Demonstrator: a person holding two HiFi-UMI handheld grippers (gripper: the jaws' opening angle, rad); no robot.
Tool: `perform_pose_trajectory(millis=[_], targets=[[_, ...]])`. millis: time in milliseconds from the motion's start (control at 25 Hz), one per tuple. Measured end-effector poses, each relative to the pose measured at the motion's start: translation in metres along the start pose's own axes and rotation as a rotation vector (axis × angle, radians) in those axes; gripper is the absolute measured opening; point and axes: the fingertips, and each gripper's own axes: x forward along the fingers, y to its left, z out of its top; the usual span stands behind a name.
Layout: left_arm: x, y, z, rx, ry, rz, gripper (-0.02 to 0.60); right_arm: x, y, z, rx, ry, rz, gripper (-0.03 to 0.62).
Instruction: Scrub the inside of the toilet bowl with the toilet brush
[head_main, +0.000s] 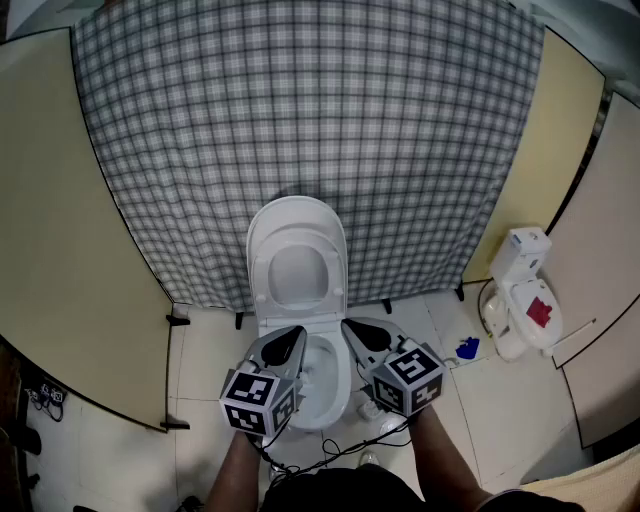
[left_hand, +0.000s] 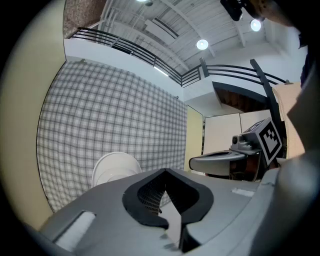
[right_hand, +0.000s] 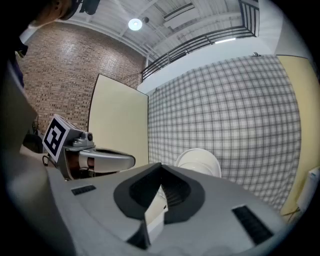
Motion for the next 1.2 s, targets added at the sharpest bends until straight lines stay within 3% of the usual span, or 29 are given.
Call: perform_pose_trajectory(millis=[200,400,720,1200], targets=[[0.015,0.000,0.000,-0.002,0.065,0.012,0.008,0.003,-0.021,-0.009,0.080,0.059,-0.007,0.014],[0.018,-0.003,-0.060,0.006,0.084,-0.018,0.008,0.002,-0.022,-0.068,0.095,0.086,-0.069,0.014],[0.067,-0.011,-0.126,0.000,0.179,-0.032,0.008,0.004,-0.073,-0.140,0.060,0.179,-0.198,0.014],[0.091,-0.055,-0.298,-0.110,0.387,-0.070,0.009,-0.025,-0.097,-0.332,0.162,0.422,-0.299,0.015]])
